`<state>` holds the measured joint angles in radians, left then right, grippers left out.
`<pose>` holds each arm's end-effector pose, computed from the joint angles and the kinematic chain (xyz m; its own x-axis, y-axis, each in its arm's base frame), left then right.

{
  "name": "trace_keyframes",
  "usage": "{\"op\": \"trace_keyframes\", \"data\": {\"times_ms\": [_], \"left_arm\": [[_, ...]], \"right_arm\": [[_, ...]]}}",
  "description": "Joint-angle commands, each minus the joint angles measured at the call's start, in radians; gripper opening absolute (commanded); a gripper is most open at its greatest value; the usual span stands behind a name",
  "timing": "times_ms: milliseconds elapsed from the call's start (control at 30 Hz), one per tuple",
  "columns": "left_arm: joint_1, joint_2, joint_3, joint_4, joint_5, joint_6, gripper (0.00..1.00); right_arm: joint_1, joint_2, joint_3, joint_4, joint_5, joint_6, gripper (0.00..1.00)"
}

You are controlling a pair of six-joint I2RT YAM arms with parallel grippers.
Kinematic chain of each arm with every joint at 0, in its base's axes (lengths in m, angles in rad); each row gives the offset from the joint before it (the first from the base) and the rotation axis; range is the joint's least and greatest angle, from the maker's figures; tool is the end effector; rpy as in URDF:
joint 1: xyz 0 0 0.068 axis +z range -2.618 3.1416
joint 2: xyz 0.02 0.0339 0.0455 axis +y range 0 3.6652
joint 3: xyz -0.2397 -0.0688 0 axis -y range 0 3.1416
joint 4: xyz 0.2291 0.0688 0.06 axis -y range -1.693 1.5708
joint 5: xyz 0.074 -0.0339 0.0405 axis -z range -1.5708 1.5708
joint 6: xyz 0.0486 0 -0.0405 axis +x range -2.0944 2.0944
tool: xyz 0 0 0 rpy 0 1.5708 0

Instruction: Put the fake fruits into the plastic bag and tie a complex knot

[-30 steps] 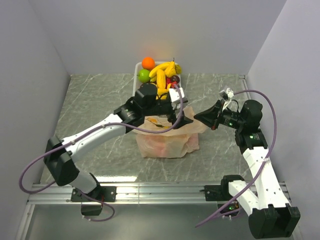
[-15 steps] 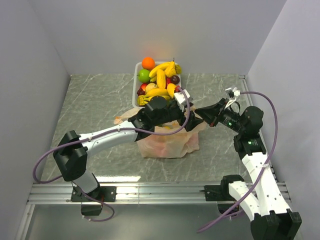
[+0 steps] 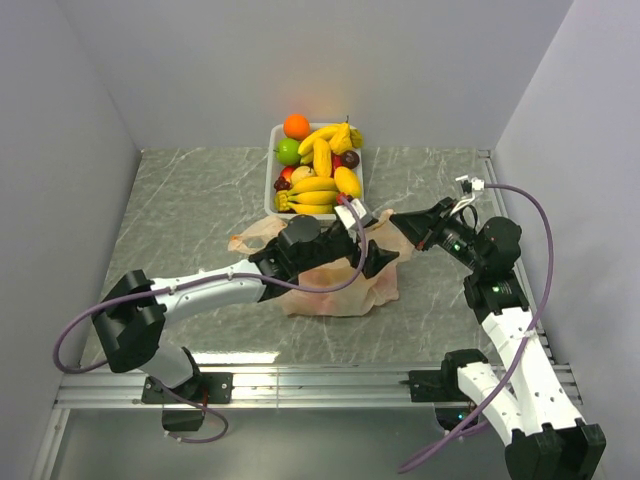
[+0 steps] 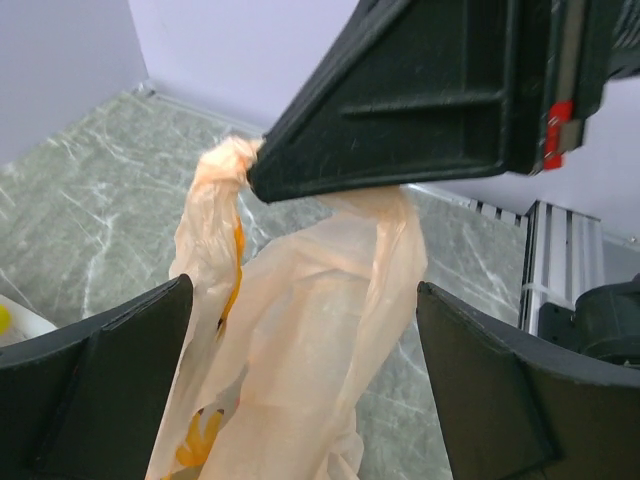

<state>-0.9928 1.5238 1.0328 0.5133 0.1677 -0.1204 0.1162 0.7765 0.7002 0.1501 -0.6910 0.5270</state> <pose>0.1904 -0.3068 0.3005 -0.0980 -0.0665 -0.9930 0.9118 0.3938 -0.1164 0.1883 0.0532 0.3321 -0.2991 0.3553 -0.8856 -0.6597 0.5936 0.4610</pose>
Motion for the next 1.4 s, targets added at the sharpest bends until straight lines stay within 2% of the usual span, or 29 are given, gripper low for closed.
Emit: {"op": "trace_keyframes", "data": {"times_ms": [0,167,233,467,733,1033,1367], "left_arm": [[-0.004,-0.059,-0.013,0.08,0.018,0.001,0.99],[-0.021,-0.091,-0.031,0.139,0.033,0.043,0.99],[-0.076,-0.082,-0.024,0.13,-0.057,0.153,0.99],[-0.115,0.05,0.081,0.148,-0.296,0.264,0.99],[-0.119,0.093,0.081,0.29,-0.346,0.396,0.99],[-0.188,0.024,-0.031,0.381,-0.373,0.591,0.99],[-0.184,0.058,-0.016,0.438,-0.404,0.671,0.99]], "right_arm": [[0.013,-0.02,-0.005,0.057,0.025,0.015,0.0],[0.014,-0.034,-0.002,0.039,0.051,-0.007,0.0],[0.017,-0.039,-0.005,0.043,0.065,0.004,0.0],[0.028,-0.057,0.001,0.042,0.09,0.034,0.0],[0.031,-0.062,-0.013,0.032,0.096,0.044,0.0],[0.031,-0.06,-0.014,-0.038,0.156,0.048,0.0],[0.031,-0.097,-0.03,-0.047,0.142,0.056,0.0]]}}
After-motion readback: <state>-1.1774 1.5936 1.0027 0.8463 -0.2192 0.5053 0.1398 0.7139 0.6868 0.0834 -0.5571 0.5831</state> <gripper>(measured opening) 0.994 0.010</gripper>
